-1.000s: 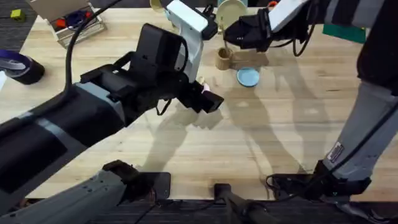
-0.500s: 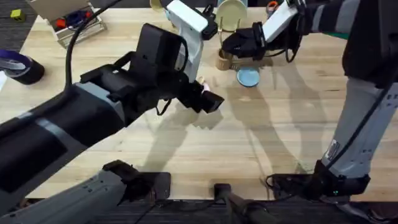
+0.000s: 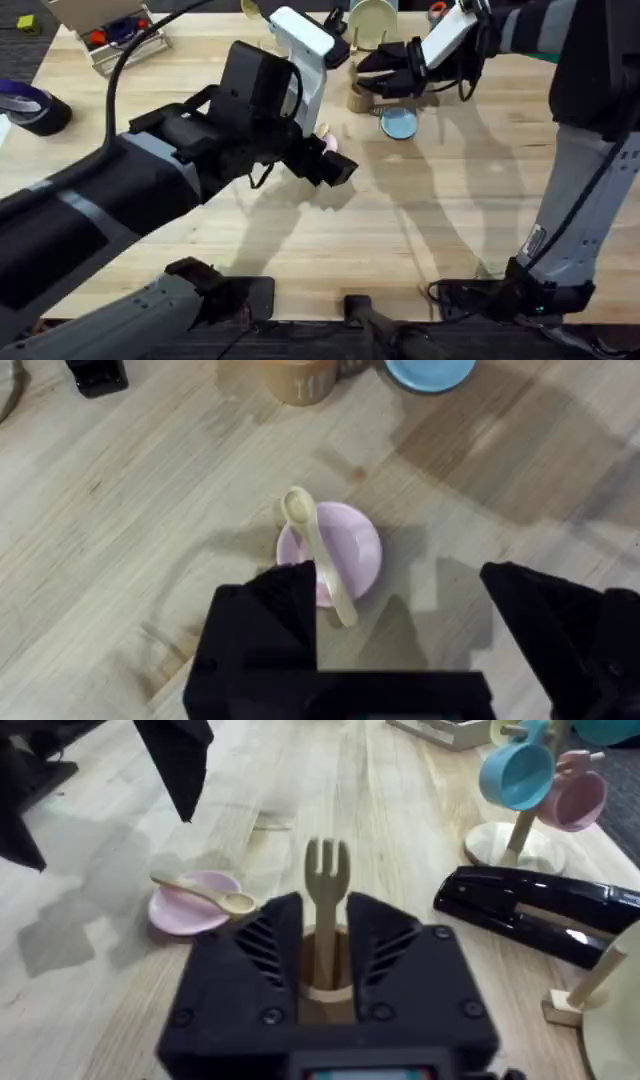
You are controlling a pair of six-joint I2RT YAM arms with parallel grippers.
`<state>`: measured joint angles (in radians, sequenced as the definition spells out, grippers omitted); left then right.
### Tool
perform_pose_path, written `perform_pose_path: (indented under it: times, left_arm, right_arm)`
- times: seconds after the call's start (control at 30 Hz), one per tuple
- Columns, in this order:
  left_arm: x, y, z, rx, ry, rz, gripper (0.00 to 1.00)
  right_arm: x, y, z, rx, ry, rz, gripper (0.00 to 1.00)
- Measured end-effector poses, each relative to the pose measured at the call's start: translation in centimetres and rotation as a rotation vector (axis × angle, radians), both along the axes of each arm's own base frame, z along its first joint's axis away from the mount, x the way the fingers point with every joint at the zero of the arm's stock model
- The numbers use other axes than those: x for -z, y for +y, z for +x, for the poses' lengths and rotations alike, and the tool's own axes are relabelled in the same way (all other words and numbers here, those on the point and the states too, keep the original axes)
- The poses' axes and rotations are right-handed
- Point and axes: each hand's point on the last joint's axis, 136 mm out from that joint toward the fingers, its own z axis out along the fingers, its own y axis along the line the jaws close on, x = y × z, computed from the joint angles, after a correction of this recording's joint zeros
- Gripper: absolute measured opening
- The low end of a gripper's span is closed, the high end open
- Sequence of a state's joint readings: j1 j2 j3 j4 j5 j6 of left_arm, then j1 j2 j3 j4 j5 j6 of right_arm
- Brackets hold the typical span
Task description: Pick up a utensil and set it on the pink plate, then put the other utensil in the container.
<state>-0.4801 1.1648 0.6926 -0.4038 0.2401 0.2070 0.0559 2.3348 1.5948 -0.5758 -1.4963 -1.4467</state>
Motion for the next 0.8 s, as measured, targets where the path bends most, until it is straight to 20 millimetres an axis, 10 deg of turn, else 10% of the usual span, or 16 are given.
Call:
perform_pose_path:
  times: [0.27, 0.4, 0.8]
  left_arm:
    - [-0.1, 0.0, 0.1, 0.0, -0.003, -0.002, 0.993]
    - [-0.1, 0.0, 0.1, 0.0, -0.003, -0.002, 0.993]
    - [-0.1, 0.0, 0.1, 0.0, -0.003, -0.002, 0.993]
  right_arm:
    - [0.0, 0.0, 0.0, 0.0, 0.0, 0.0, 0.601]
    - [0.0, 0.0, 0.0, 0.0, 0.008, 0.0, 0.973]
    - [-1.2, 0.1, 2.0, 0.027, 0.111, -0.06, 0.996]
